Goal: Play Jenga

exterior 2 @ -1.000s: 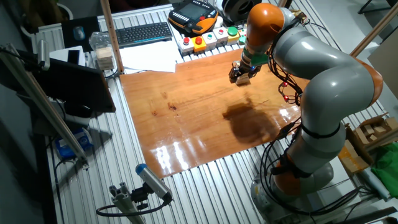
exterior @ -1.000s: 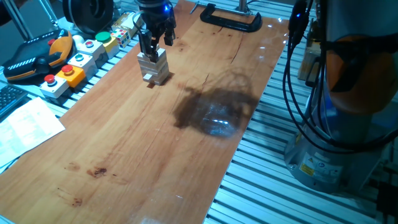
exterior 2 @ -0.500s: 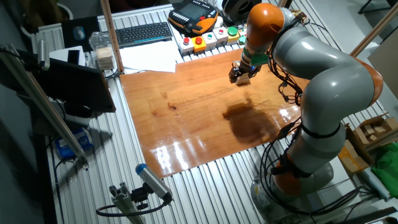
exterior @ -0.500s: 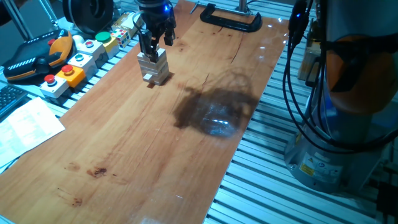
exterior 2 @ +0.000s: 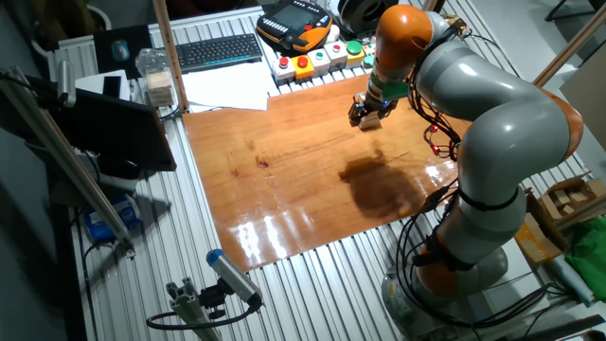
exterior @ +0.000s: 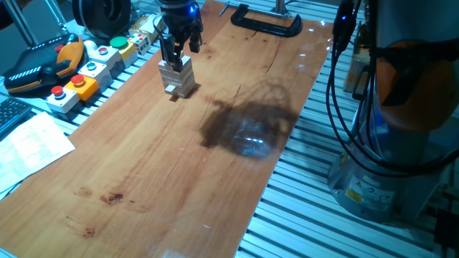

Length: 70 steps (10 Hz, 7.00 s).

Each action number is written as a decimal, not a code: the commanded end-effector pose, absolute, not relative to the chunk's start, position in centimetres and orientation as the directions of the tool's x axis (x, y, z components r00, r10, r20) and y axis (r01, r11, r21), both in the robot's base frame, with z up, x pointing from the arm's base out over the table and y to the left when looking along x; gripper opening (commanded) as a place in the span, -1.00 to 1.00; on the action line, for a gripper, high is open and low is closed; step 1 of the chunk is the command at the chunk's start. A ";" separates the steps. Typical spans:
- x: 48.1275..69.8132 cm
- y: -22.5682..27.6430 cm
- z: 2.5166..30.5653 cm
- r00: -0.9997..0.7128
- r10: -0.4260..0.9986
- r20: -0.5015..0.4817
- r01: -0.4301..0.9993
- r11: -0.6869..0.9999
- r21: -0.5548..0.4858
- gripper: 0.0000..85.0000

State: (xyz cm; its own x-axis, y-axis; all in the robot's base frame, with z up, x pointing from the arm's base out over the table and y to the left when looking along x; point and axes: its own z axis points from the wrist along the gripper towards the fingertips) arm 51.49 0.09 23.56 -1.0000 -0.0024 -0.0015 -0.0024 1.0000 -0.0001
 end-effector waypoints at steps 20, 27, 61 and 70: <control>52.5 -0.7 20.9 -0.999 0.023 0.026 0.022 0.999 -0.028 -0.98; 54.3 -0.6 18.1 -0.989 0.148 0.028 0.146 0.988 -0.046 -0.98; 58.8 -2.5 12.7 -0.560 0.829 -0.014 0.828 0.559 -0.035 -0.98; 60.0 -2.9 11.6 -0.318 0.947 -0.046 0.948 0.319 -0.003 -0.98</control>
State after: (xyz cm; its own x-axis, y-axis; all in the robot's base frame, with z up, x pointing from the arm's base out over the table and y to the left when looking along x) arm 60.08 -2.88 11.63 -0.3162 0.9477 -0.0433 0.9486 0.3164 -0.0020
